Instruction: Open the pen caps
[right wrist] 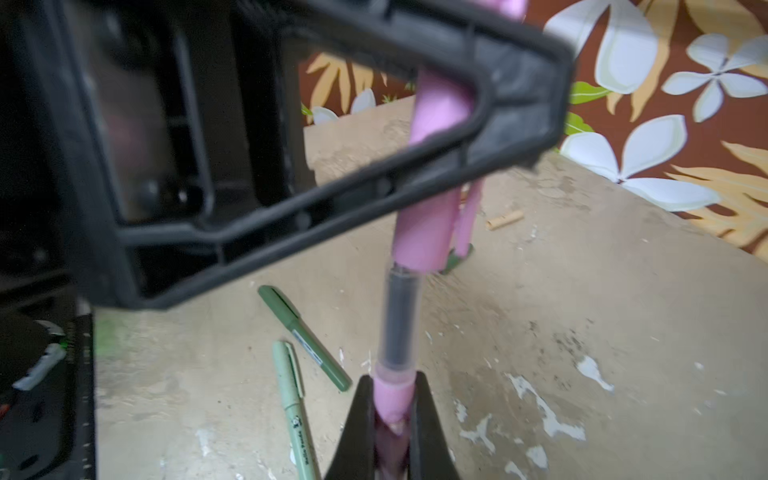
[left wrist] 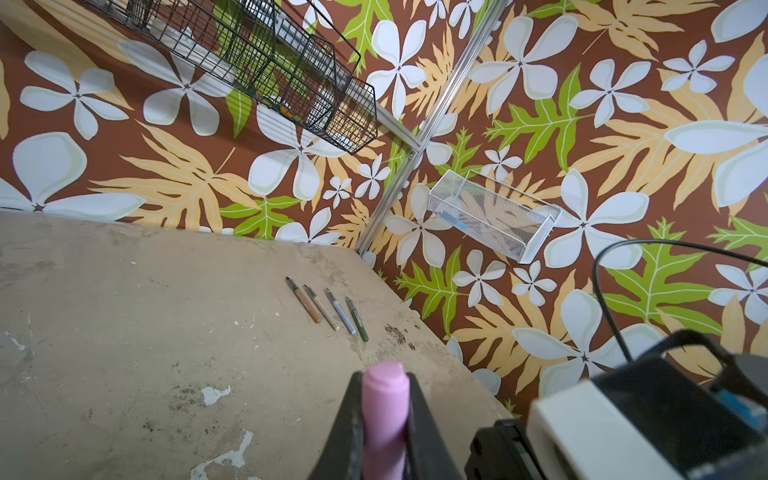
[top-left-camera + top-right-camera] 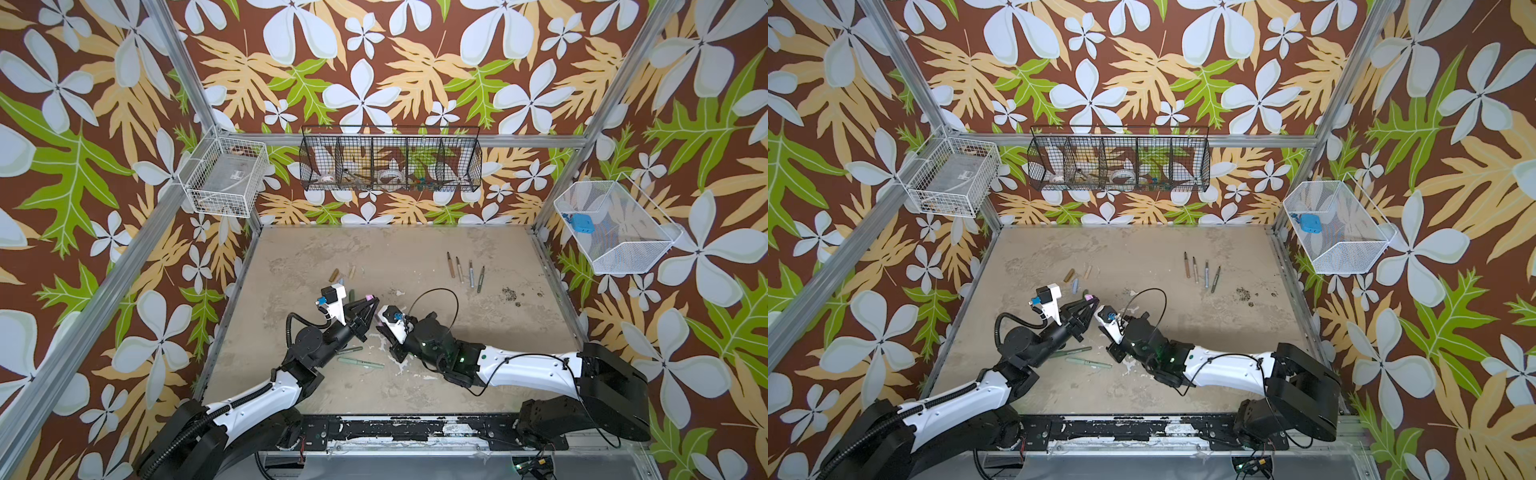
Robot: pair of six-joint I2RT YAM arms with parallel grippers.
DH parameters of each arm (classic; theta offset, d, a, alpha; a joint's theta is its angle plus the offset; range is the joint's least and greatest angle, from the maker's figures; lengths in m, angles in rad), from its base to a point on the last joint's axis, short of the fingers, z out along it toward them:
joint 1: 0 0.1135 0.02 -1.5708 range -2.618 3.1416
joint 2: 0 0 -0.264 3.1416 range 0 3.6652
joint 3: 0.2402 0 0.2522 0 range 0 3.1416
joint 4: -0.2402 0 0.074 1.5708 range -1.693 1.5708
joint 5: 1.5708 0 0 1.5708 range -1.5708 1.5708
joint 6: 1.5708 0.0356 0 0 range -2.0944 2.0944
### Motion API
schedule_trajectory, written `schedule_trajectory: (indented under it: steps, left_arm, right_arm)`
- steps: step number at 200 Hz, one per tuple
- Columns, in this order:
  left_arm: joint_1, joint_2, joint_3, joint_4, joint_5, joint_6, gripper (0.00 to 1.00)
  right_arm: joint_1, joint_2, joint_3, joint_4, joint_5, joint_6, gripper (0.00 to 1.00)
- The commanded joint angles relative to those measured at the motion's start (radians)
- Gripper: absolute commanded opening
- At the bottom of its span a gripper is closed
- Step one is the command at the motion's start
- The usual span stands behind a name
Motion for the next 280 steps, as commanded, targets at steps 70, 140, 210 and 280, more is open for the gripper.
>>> schedule_trajectory:
  steps: [70, 140, 210, 280]
  left_arm:
    - [0.003, -0.024, -0.003, 0.039, -0.056, 0.013, 0.00]
    - [0.005, -0.103, 0.040, -0.249, -0.384, 0.040, 0.00]
    - [0.046, 0.153, 0.264, -0.617, -0.501, -0.005, 0.00]
    - [0.192, 0.394, 0.344, -0.716, -0.395, -0.064, 0.00]
  right_arm:
    - [-0.026, -0.021, 0.004, -0.053, -0.092, -0.059, 0.00]
    - [-0.247, -0.170, -0.115, -0.005, -0.239, 0.074, 0.00]
    - [-0.443, -0.174, -0.120, -0.124, -0.077, 0.253, 0.00]
    - [-0.582, -0.178, -0.138, -0.189, -0.036, 0.331, 0.00]
